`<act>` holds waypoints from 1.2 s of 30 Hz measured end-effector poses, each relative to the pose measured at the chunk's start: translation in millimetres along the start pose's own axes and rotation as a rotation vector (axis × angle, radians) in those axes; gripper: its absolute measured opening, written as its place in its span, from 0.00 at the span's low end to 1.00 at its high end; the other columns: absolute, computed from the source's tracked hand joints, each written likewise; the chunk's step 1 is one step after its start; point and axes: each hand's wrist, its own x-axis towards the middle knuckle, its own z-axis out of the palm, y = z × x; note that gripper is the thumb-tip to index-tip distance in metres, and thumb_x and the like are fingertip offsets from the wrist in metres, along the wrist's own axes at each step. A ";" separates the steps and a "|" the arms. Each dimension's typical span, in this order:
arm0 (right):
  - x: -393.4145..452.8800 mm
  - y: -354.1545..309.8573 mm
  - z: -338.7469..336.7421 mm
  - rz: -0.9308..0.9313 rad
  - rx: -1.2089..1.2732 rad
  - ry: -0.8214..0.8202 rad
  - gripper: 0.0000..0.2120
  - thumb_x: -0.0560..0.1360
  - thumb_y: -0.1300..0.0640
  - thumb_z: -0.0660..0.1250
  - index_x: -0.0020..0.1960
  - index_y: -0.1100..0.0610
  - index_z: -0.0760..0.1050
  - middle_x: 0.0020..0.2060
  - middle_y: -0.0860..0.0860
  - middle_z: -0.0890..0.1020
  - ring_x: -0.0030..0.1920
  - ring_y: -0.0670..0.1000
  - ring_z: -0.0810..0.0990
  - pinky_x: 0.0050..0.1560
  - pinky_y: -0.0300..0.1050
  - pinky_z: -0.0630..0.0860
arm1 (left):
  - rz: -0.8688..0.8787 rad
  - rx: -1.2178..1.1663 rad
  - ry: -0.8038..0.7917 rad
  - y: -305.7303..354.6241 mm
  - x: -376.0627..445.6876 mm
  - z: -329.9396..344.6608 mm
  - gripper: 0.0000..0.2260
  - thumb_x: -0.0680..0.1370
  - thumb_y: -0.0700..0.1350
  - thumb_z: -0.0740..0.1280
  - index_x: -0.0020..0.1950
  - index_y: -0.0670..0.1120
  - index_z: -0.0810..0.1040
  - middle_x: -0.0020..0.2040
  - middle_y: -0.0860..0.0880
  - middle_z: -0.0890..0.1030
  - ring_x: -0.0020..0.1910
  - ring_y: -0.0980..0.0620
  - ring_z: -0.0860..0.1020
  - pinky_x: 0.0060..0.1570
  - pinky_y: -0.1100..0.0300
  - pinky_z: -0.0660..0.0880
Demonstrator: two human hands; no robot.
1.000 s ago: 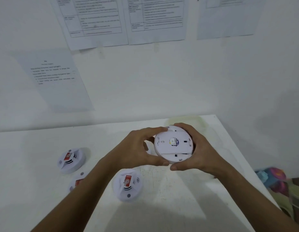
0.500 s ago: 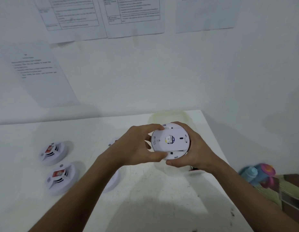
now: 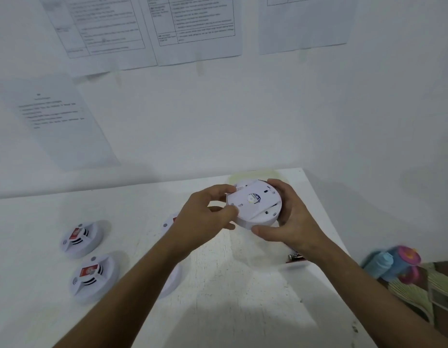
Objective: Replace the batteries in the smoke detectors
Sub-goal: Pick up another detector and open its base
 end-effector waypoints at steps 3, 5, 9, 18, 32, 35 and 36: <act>3.7 0.4 5.9 0.006 -0.060 0.030 0.48 0.53 0.57 0.84 0.69 0.51 0.66 0.62 0.45 0.76 0.63 0.44 0.75 0.59 0.42 0.77 | 0.022 0.045 -0.013 -0.9 -2.4 -2.0 0.20 0.74 0.39 0.68 0.66 0.50 0.76 0.57 0.54 0.81 0.44 0.53 0.85 0.48 0.51 0.82; 6.3 -1.9 11.2 -0.006 -0.091 0.097 0.50 0.50 0.55 0.84 0.68 0.49 0.66 0.64 0.46 0.74 0.61 0.37 0.74 0.57 0.32 0.74 | 0.060 0.068 -0.013 -2.4 -5.1 -0.3 0.23 0.74 0.38 0.68 0.67 0.52 0.75 0.58 0.54 0.80 0.47 0.52 0.84 0.42 0.60 0.82; 9.7 -6.5 7.2 -0.011 -0.094 0.123 0.50 0.47 0.51 0.84 0.66 0.47 0.68 0.62 0.47 0.75 0.60 0.39 0.75 0.55 0.31 0.75 | 0.140 0.077 0.005 -8.0 -3.2 -5.7 0.19 0.73 0.39 0.71 0.61 0.57 0.79 0.54 0.55 0.81 0.47 0.55 0.83 0.44 0.57 0.81; 3.4 -24.5 -16.2 0.043 0.059 -0.293 0.43 0.59 0.73 0.75 0.70 0.53 0.67 0.62 0.47 0.78 0.64 0.48 0.76 0.56 0.41 0.77 | 0.215 0.209 -0.415 0.8 17.2 -37.3 0.38 0.69 0.39 0.78 0.75 0.54 0.65 0.64 0.57 0.76 0.54 0.49 0.81 0.49 0.51 0.82; -3.8 -18.0 3.0 0.006 0.071 -0.161 0.36 0.65 0.65 0.71 0.70 0.52 0.66 0.64 0.47 0.77 0.65 0.48 0.76 0.55 0.41 0.77 | 0.341 0.361 -0.053 -14.4 0.2 -14.7 0.32 0.59 0.60 0.80 0.61 0.62 0.75 0.50 0.64 0.82 0.47 0.60 0.80 0.41 0.72 0.75; -5.4 -17.0 12.3 -0.027 0.051 -0.162 0.41 0.65 0.66 0.75 0.74 0.54 0.62 0.67 0.48 0.75 0.69 0.50 0.73 0.61 0.44 0.76 | 0.343 0.299 0.072 -15.8 -8.6 -2.8 0.29 0.62 0.57 0.80 0.61 0.60 0.77 0.50 0.63 0.82 0.46 0.60 0.79 0.42 0.72 0.75; -5.2 -16.3 14.5 -0.029 0.030 -0.163 0.44 0.63 0.65 0.78 0.74 0.53 0.62 0.67 0.47 0.74 0.69 0.50 0.72 0.62 0.44 0.75 | 0.327 0.291 0.098 -16.8 -10.5 0.5 0.27 0.63 0.57 0.79 0.60 0.60 0.77 0.50 0.62 0.82 0.45 0.62 0.78 0.42 0.72 0.74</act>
